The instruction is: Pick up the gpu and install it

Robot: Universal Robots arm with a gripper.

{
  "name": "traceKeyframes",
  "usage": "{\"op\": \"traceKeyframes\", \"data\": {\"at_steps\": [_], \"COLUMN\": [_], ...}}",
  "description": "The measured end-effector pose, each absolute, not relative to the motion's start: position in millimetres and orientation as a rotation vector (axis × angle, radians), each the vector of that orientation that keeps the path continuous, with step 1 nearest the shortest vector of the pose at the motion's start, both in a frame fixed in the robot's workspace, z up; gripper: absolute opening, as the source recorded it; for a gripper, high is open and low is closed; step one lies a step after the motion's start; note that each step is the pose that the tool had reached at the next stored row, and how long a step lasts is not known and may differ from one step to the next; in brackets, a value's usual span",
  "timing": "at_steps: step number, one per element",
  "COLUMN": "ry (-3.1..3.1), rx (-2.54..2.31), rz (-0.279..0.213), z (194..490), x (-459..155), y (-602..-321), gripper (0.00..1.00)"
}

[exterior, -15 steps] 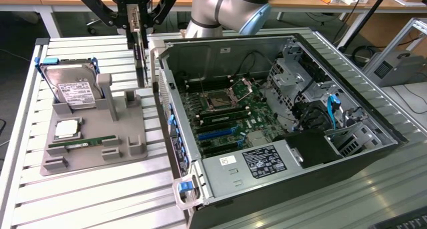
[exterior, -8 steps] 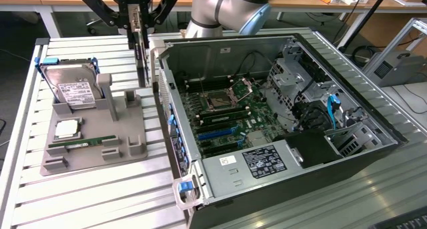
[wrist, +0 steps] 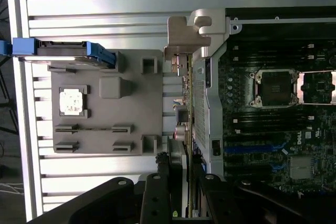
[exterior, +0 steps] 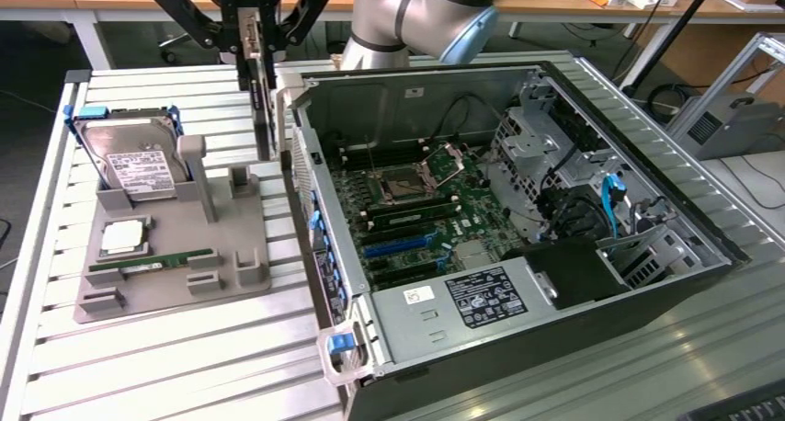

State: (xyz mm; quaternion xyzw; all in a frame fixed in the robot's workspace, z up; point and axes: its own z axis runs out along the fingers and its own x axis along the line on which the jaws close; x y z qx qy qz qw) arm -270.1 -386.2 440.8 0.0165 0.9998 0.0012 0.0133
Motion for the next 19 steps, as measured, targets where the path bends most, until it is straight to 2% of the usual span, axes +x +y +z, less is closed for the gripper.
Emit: {"op": "traceKeyframes", "data": {"at_steps": [19], "ry": [3.115], "rx": [0.052], "rz": [0.004], "z": [440.6], "x": [-265.2], "y": [-386.6], "gripper": [0.27]}}
